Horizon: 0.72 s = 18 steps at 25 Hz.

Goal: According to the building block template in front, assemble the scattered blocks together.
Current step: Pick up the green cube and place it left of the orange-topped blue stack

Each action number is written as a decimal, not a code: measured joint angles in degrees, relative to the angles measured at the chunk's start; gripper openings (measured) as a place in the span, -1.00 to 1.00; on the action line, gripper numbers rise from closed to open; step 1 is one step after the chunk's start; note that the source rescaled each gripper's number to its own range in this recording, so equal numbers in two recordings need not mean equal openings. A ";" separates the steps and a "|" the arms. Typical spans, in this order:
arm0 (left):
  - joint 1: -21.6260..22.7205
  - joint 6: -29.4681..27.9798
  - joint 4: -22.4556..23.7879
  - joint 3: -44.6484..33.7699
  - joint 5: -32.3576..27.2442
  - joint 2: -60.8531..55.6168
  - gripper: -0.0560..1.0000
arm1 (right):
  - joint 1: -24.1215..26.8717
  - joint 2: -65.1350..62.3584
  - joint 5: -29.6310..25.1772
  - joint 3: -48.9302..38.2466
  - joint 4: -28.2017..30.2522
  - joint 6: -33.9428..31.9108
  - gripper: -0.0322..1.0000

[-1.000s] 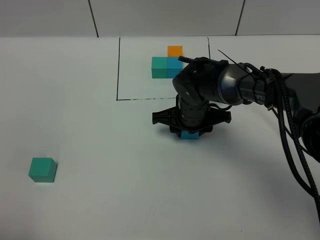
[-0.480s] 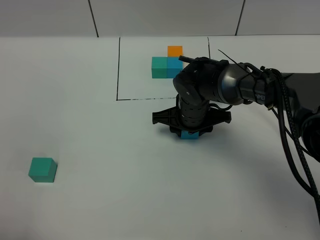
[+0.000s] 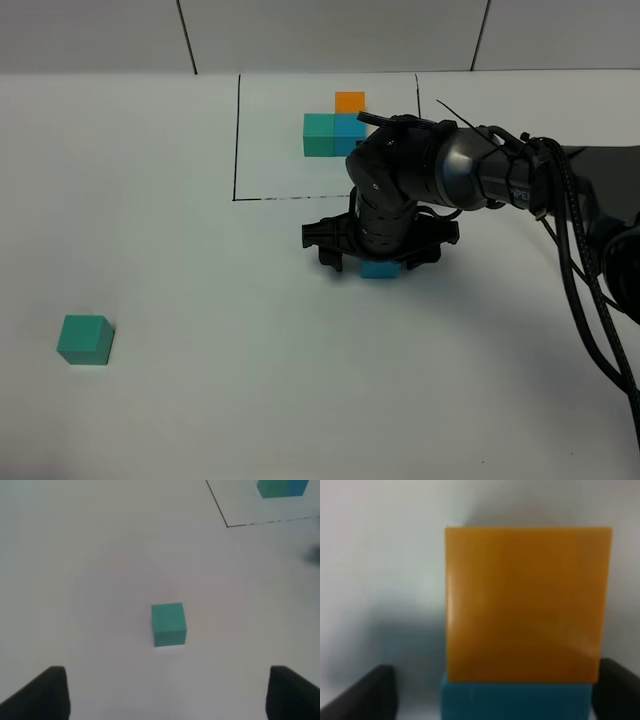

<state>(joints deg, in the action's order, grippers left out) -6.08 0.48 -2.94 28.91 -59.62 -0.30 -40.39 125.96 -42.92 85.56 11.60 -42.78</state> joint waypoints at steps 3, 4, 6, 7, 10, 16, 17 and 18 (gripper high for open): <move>0.00 0.00 0.00 0.00 0.00 0.00 0.59 | 0.05 -0.41 -0.25 -0.06 0.00 0.73 0.78; 0.00 0.00 0.00 0.00 0.00 0.00 0.59 | 0.05 -0.77 -0.31 -0.06 0.00 1.03 0.88; 0.00 0.00 0.00 0.00 0.00 0.00 0.59 | 0.26 -2.01 -0.84 -0.06 -0.44 2.11 0.99; 0.00 0.00 0.00 0.00 0.00 0.00 0.59 | 0.38 -2.76 -1.20 -0.06 -0.90 2.57 1.00; 0.00 0.00 0.00 0.00 0.00 0.00 0.59 | 0.63 -5.94 -2.13 -0.06 -3.65 5.88 1.00; 0.00 0.00 0.00 0.00 0.00 0.00 0.59 | 2.44 -11.56 -6.86 -0.06 -6.37 11.01 1.00; 0.00 0.00 0.00 0.00 0.00 0.00 0.59 | 3.38 -12.13 -8.15 -0.06 -6.43 11.94 1.00; 0.00 0.00 0.00 0.00 0.00 0.00 0.59 | 4.64 -12.48 -9.07 -0.09 -6.43 12.86 0.99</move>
<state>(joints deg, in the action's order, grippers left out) -6.08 0.48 -2.94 28.91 -59.62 -0.30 -35.74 113.48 -51.99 85.46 5.18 -29.92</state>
